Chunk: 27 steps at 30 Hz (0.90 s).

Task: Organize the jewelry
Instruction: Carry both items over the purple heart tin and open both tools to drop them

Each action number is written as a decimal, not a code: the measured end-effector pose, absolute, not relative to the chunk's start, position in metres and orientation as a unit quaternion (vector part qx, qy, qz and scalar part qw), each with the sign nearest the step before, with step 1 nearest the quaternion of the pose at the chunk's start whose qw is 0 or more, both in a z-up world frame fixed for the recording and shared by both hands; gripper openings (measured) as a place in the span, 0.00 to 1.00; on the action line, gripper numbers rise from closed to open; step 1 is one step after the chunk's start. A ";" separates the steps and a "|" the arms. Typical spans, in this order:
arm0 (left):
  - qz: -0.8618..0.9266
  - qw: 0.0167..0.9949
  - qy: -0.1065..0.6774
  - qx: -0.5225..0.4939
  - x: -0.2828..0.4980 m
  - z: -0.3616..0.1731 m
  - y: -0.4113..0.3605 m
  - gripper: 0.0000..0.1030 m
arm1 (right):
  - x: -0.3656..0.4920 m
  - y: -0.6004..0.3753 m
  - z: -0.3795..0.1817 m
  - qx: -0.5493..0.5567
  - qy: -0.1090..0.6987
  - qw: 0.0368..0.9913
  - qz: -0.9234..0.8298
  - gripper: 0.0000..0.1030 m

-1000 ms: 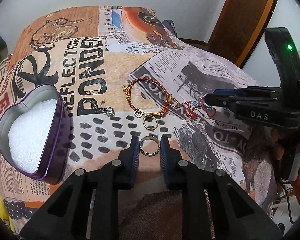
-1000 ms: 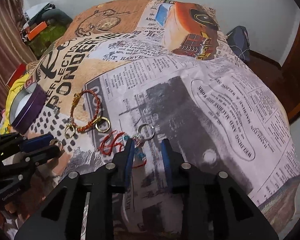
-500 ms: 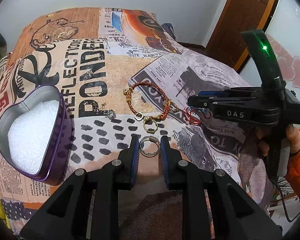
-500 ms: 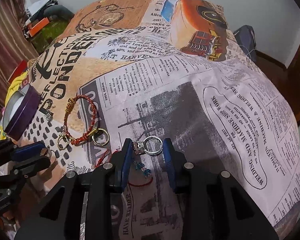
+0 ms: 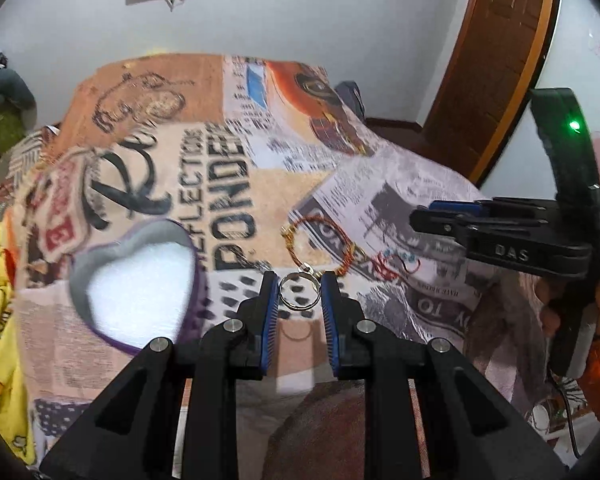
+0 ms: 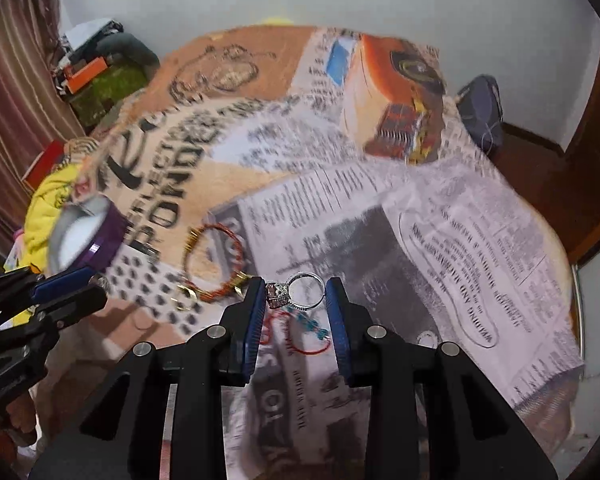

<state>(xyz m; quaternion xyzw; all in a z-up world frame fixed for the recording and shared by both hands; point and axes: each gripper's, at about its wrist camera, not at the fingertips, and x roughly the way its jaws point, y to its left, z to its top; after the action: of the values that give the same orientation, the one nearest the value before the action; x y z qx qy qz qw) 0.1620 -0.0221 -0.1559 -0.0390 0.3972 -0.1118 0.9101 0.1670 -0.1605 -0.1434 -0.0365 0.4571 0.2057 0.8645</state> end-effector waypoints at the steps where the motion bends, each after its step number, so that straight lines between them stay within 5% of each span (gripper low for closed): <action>1: -0.107 0.913 0.392 -0.039 0.160 -0.152 -0.019 0.20 | 0.164 -0.158 -0.138 -0.037 0.451 0.867 0.208 0.27; 15: -0.043 0.941 0.334 -0.037 0.137 -0.099 0.045 0.20 | 0.131 -0.098 -0.077 -0.017 0.375 0.886 0.272 0.27; 27: -0.043 0.934 0.353 -0.040 0.145 -0.112 0.078 0.20 | 0.135 -0.037 -0.088 -0.018 0.384 0.868 0.315 0.27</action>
<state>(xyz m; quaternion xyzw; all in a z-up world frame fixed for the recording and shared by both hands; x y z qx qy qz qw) 0.1445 0.0778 -0.1125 -0.0401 0.3531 -0.0432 0.9337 0.1351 -0.0369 -0.0882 -0.0176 0.3837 0.3150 0.8679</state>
